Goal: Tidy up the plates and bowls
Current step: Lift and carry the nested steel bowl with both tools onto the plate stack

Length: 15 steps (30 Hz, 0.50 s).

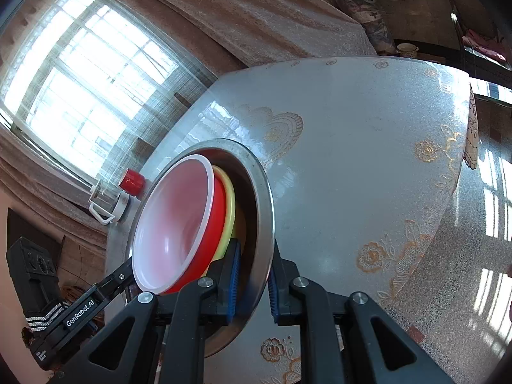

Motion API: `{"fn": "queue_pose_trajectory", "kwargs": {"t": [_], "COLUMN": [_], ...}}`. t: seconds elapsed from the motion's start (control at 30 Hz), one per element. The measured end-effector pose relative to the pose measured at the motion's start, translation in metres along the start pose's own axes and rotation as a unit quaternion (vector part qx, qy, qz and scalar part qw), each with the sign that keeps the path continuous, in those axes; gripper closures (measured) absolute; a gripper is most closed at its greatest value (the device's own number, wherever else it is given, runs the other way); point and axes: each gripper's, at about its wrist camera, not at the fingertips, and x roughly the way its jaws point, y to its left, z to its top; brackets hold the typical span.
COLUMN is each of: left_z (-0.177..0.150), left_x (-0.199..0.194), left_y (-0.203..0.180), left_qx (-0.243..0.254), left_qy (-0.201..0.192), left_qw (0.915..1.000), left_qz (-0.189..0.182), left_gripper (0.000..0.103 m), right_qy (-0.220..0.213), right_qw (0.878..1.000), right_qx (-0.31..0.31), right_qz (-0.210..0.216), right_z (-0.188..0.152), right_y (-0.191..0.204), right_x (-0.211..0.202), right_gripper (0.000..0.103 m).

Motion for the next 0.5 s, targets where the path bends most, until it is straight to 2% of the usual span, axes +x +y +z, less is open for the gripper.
{"fn": "queue_pose_trajectory", "kwargs": {"t": [0.17,0.5], "left_z": [-0.004,-0.016], "left_x": [-0.027,-0.076], "left_y": [0.020,0.074], "left_qx": [-0.019,-0.065], "left_qy": [-0.019,-0.056], "left_qw": [0.9996,0.9956], "left_qz": [0.003,0.039], "left_gripper": [0.089,0.088], "right_qy": [0.005,0.041], "right_qw": [1.000,0.995], "right_qx": [-0.025,-0.074], "right_qz": [0.015,0.049], "right_z": [-0.008,-0.028], "right_y": [0.024,0.084], "right_x": [-0.003,0.017], "right_gripper": [0.087,0.087]}}
